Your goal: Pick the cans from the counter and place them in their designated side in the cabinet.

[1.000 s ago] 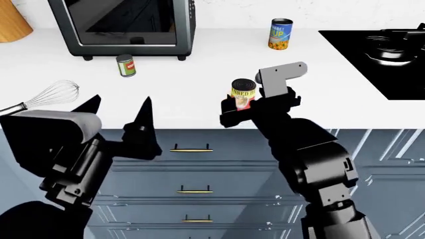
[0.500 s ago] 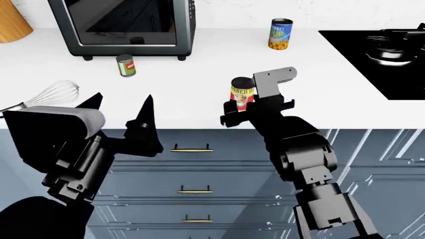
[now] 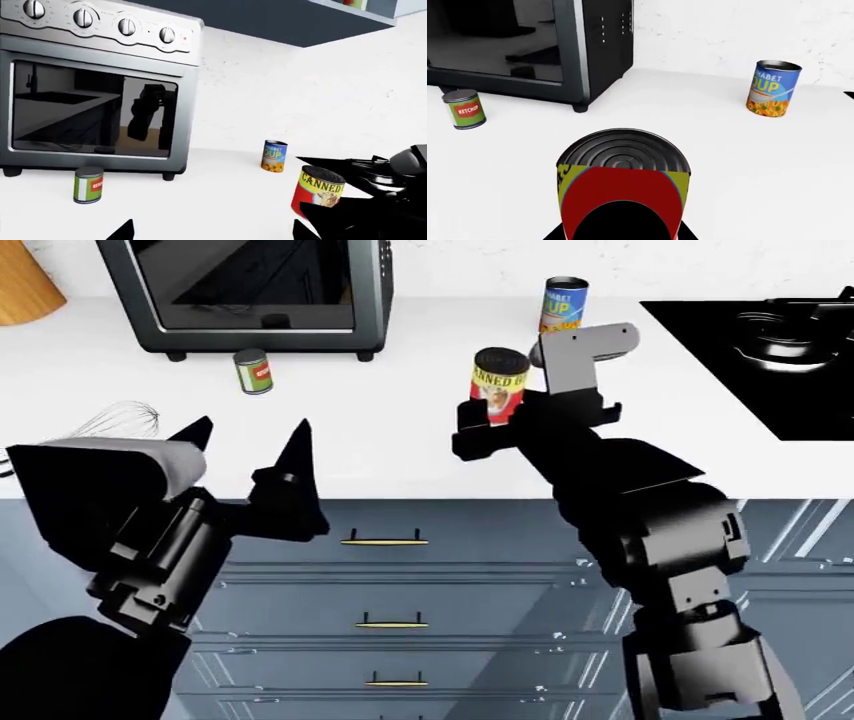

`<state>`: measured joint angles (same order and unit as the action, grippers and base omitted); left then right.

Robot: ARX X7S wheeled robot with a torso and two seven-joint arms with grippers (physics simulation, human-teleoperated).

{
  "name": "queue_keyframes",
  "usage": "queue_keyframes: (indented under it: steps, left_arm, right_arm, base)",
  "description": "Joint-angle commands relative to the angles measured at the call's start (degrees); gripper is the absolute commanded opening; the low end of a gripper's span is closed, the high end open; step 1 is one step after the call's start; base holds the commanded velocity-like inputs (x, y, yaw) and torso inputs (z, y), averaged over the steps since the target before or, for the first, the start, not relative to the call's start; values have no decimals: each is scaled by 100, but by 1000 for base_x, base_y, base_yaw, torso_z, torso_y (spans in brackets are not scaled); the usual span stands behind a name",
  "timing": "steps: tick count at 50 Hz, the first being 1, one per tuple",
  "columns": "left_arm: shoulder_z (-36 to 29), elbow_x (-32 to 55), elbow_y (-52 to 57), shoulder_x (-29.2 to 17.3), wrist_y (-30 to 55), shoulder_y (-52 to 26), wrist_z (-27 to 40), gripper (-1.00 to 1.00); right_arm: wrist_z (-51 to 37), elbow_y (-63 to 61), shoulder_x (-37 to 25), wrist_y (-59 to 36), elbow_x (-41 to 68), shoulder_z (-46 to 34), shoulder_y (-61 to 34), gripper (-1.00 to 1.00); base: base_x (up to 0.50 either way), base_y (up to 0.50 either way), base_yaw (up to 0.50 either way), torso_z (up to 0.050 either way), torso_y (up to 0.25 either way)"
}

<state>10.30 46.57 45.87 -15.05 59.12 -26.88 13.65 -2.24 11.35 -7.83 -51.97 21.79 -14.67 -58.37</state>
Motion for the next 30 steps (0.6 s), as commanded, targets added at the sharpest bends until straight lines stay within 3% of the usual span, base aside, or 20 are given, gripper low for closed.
queue_keyframes:
  steps: [1, 7, 17, 30]
  left_arm:
    - [394, 674, -363, 62, 204, -508, -7, 100]
    - [393, 866, -432, -43, 218, -784, -96, 100]
    - [301, 1146, -907, -129, 308, -1431, -334, 100]
    - [294, 1662, -911, -407, 787, -2264, -40, 100]
  right_arm:
    - [-271, -1656, -312, -1680, 445, 360, -617, -100]
    - [-171, -1782, -394, -2538, 717, 398, -1516, -100]
    - [368, -876, -570, -3085, 947, 224, -3092, -100]
    - [1248, 1402, -820, -2274, 490, -628, -5286, -100]
  base:
    - [0, 0, 0, 0, 0]
    - [0, 0, 0, 0, 0]
    - [0, 0, 0, 0, 0]
    - [0, 0, 0, 0, 0]
